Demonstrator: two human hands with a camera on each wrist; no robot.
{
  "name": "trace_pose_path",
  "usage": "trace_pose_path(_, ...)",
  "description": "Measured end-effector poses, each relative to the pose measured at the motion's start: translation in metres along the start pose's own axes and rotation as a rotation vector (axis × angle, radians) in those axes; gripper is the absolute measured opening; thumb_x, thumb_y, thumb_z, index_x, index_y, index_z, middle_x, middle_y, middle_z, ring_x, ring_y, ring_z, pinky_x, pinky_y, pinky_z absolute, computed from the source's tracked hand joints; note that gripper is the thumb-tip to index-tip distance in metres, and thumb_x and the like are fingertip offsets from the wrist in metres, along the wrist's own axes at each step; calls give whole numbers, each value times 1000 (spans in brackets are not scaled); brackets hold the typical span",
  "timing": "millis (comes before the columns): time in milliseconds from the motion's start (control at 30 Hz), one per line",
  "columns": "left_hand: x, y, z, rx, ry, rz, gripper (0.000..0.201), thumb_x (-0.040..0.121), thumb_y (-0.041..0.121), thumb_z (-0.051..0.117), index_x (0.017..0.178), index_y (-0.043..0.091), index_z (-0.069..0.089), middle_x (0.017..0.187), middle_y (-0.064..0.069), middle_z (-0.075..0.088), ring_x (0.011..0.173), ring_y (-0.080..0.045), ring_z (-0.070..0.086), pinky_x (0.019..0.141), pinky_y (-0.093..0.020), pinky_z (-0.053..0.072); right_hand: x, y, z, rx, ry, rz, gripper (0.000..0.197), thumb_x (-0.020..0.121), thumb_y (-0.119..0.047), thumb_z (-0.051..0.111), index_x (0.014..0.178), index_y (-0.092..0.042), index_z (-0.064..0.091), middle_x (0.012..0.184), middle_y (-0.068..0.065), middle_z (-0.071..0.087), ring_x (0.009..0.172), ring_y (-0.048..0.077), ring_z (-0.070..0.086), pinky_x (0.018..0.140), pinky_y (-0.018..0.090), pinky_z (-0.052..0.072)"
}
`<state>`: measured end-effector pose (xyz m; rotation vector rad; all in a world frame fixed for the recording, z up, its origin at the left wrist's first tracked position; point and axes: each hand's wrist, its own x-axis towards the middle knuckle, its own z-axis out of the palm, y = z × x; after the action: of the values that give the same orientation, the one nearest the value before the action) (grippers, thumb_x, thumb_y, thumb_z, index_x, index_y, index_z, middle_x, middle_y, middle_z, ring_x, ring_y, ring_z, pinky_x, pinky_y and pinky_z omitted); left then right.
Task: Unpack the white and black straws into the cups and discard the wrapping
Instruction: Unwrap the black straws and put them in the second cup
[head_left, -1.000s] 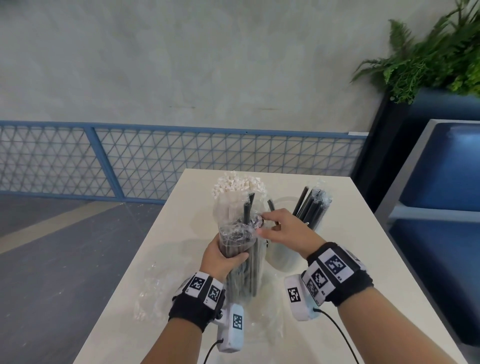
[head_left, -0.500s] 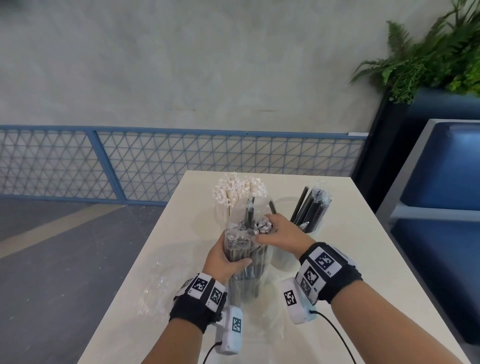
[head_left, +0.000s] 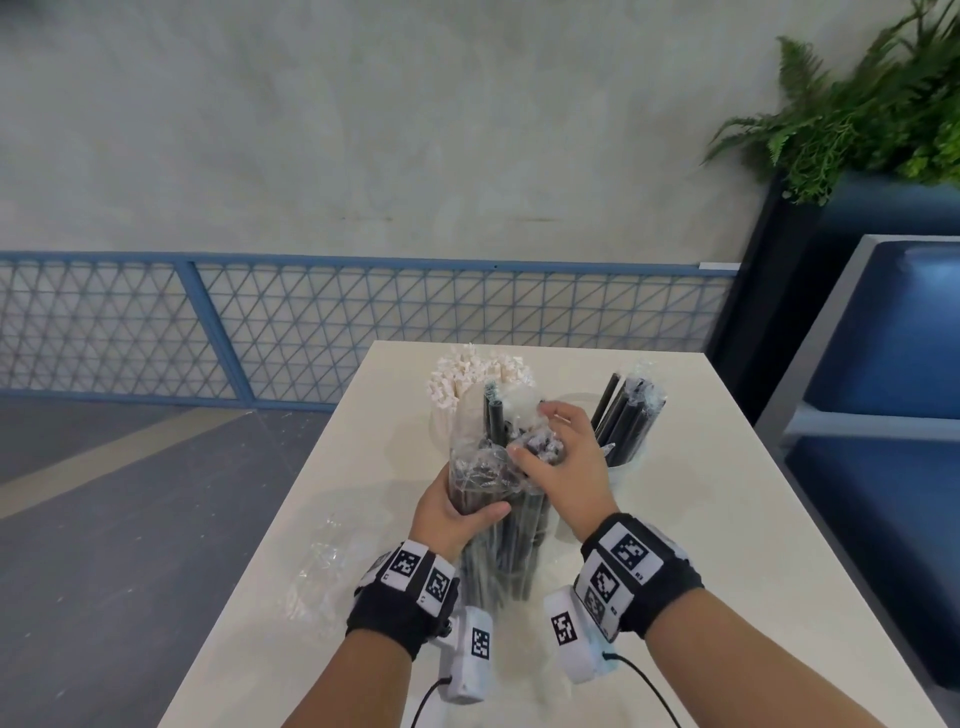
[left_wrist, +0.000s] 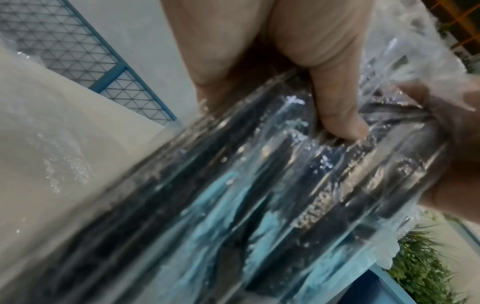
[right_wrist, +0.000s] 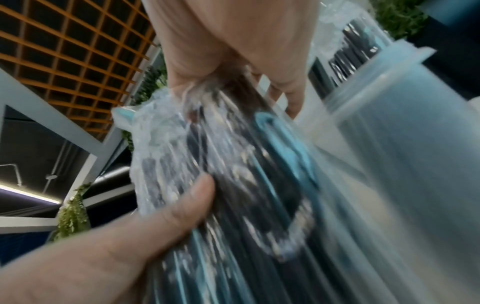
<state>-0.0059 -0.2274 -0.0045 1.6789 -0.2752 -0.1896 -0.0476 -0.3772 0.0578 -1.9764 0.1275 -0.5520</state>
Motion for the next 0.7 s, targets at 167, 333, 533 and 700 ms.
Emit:
trace_pose_path(167, 5, -3, 2, 46, 6, -1, 58, 63, 13, 83, 114, 14, 55, 105, -3, 68, 102, -17, 64, 92, -32, 50, 14, -10, -9, 47, 50, -127, 19, 78, -18, 73, 94, -13, 62, 114, -7, 50, 103, -14, 45, 92, 1, 31)
trace_pose_path(333, 9, -4, 3, 47, 13, -21, 59, 63, 14, 83, 114, 14, 56, 105, -6, 68, 100, -19, 64, 92, -35, 50, 7, -13, -12, 140, -26, -83, 26, 76, -22, 76, 95, -16, 59, 99, -1, 61, 91, -1, 57, 86, 13, 43)
trace_pose_path(533, 6, -1, 3, 32, -16, 1, 52, 65, 9, 81, 109, 20, 55, 98, 3, 67, 94, -11, 65, 81, -18, 52, 4, -8, -12, 163, -191, 120, 60, 65, -21, 84, 116, -17, 54, 107, -1, 68, 99, 11, 65, 90, 29, 52)
trace_pose_path(700, 5, 0, 6, 48, -25, 7, 58, 64, 13, 83, 114, 16, 55, 106, -4, 68, 99, -16, 64, 89, -30, 51, 6, -18, -11, 336, -16, 209, 25, 71, -15, 79, 93, -9, 68, 88, 10, 73, 81, 23, 70, 81, 48, 57)
